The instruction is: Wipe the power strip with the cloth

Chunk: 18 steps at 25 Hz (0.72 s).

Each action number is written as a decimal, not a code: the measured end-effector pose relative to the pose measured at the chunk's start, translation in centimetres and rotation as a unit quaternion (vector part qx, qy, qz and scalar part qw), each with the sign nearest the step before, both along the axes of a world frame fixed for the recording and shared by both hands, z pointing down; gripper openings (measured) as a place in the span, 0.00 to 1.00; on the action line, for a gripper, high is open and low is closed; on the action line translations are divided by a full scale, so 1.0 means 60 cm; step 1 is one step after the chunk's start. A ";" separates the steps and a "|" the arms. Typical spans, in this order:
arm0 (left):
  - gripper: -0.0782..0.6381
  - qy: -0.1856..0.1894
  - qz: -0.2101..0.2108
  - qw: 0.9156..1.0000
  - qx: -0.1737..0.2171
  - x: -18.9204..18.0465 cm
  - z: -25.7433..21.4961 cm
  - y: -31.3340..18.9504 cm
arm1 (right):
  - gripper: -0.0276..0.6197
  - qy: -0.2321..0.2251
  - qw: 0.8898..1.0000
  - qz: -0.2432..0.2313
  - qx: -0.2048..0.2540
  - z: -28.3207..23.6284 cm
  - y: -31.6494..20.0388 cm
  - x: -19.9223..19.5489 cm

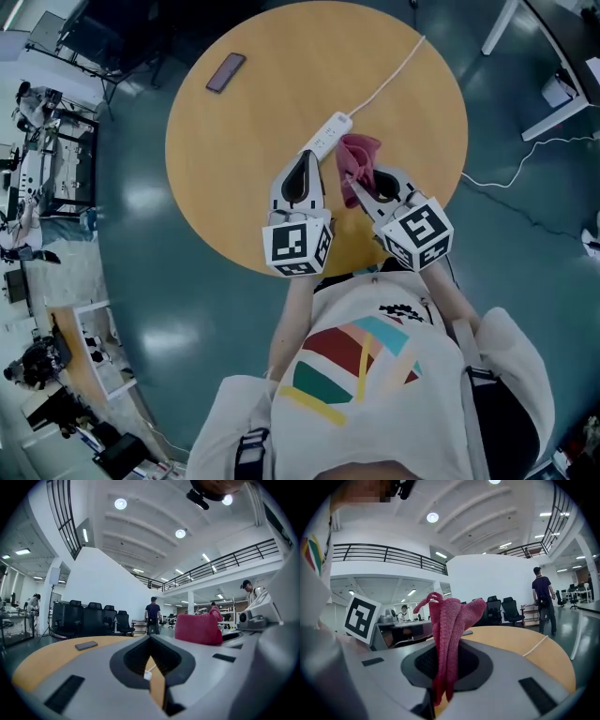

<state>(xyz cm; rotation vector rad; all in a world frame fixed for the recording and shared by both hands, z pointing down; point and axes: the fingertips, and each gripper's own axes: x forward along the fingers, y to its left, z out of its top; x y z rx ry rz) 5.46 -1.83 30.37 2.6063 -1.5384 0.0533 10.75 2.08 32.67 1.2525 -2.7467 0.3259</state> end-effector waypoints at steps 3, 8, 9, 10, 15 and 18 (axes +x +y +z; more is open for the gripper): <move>0.17 0.004 -0.005 1.000 -0.001 -0.015 0.000 0.003 | 0.10 0.010 1.000 -0.009 -0.006 0.009 0.013 -0.014; 0.17 0.014 -0.025 1.000 0.001 -0.026 0.011 -0.004 | 0.10 0.030 0.999 -0.022 -0.010 0.028 0.013 -0.009; 0.17 0.017 -0.028 0.999 0.000 -0.028 0.014 -0.007 | 0.10 0.035 0.999 -0.023 -0.008 0.030 0.009 -0.005; 0.17 0.020 -0.031 0.999 -0.001 -0.029 0.018 -0.009 | 0.10 0.039 0.999 -0.023 -0.007 0.031 0.006 -0.002; 0.17 0.025 -0.043 0.999 0.003 -0.034 0.020 -0.009 | 0.10 0.054 0.998 -0.027 -0.003 0.036 0.004 0.006; 0.17 0.024 -0.044 0.999 0.003 -0.036 0.020 -0.013 | 0.10 0.054 0.998 -0.027 -0.008 0.042 0.002 0.004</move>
